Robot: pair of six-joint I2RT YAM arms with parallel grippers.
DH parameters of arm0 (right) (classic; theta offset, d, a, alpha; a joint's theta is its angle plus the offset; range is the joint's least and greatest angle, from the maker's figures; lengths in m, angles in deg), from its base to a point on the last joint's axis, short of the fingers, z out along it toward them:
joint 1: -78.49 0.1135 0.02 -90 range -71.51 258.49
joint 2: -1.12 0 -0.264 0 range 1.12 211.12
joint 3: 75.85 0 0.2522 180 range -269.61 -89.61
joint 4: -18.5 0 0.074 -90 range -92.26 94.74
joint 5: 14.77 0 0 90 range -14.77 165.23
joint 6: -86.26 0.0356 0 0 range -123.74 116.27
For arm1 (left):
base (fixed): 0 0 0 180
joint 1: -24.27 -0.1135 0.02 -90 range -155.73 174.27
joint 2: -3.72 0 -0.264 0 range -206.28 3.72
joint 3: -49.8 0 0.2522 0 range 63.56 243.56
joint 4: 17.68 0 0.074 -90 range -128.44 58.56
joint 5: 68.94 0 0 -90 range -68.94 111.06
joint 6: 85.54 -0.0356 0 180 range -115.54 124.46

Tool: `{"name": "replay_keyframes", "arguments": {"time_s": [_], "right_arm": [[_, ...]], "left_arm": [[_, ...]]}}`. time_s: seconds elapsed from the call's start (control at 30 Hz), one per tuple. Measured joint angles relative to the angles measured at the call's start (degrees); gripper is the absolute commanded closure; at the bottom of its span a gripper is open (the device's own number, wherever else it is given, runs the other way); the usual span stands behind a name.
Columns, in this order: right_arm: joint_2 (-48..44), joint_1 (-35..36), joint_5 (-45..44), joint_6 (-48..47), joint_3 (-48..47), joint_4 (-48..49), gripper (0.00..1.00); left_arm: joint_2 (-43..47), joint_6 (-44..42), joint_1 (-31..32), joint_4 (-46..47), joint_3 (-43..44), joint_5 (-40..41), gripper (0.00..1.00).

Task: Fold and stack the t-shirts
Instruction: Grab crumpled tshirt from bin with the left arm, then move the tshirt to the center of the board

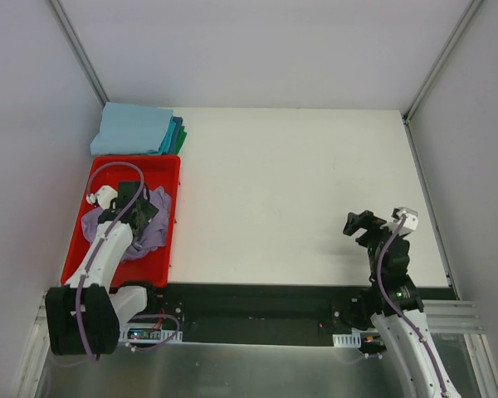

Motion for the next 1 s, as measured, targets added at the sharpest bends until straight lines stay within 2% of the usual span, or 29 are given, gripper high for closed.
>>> {"name": "replay_keyframes", "arguments": {"time_s": [0.07, 0.13, 0.17, 0.2, 0.23, 0.27, 0.37, 0.47, 0.63, 0.77, 0.9, 1.0], "right_arm": [[1.05, 0.00, 0.39, -0.02, 0.00, -0.02, 0.04], [1.53, 0.00, 0.96, -0.13, 0.00, -0.02, 0.04], [1.62, 0.00, 1.22, -0.22, 0.00, -0.02, 0.04], [1.64, 0.00, 1.62, -0.24, 0.00, 0.00, 0.04], [1.64, 0.00, 1.86, -0.31, 0.00, 0.00, 0.04], [1.62, 0.00, 2.01, -0.35, 0.00, -0.02, 0.04], [1.60, 0.00, 2.16, -0.48, 0.00, -0.02, 0.04], [0.90, 0.00, 2.51, -0.52, 0.00, -0.02, 0.04], [-0.28, 0.00, 3.10, -0.55, 0.00, -0.04, 0.04], [-1.51, 0.00, 3.91, -0.48, 0.00, -0.02, 0.04], [-2.95, 0.00, 4.44, -0.15, 0.04, -0.02, 0.04], [-4.28, 0.00, 4.68, -0.02, 0.07, -0.07, 0.04]], "left_arm": [[-4.35, -0.07, -1.46, 1.53, -0.02, -2.64, 0.09], [-8.41, -0.28, -2.14, 3.23, -0.02, -4.74, 0.24], [-10.01, -0.39, -2.16, 3.91, 0.00, -5.22, 0.40], [-11.74, -0.44, -2.16, 4.66, 0.02, -5.84, 0.61], [-13.38, -0.68, -2.19, 5.11, 0.20, -6.19, 0.90], [-14.88, -1.01, -2.51, 5.46, 0.70, -6.73, 1.00], [-17.00, -2.56, -2.86, 6.58, 2.03, -9.46, 1.00], [-14.01, -3.37, -2.89, 6.34, 2.16, -11.17, 1.00], [3.02, -4.85, -2.86, 5.73, 4.55, -12.33, 1.00], [13.42, -7.41, -2.89, 7.67, 13.00, -13.38, 1.00], [11.72, -8.52, -2.84, 10.75, 25.59, -19.61, 1.00], [5.38, -9.49, -1.46, 13.11, 36.61, -26.84, 1.00]]}}
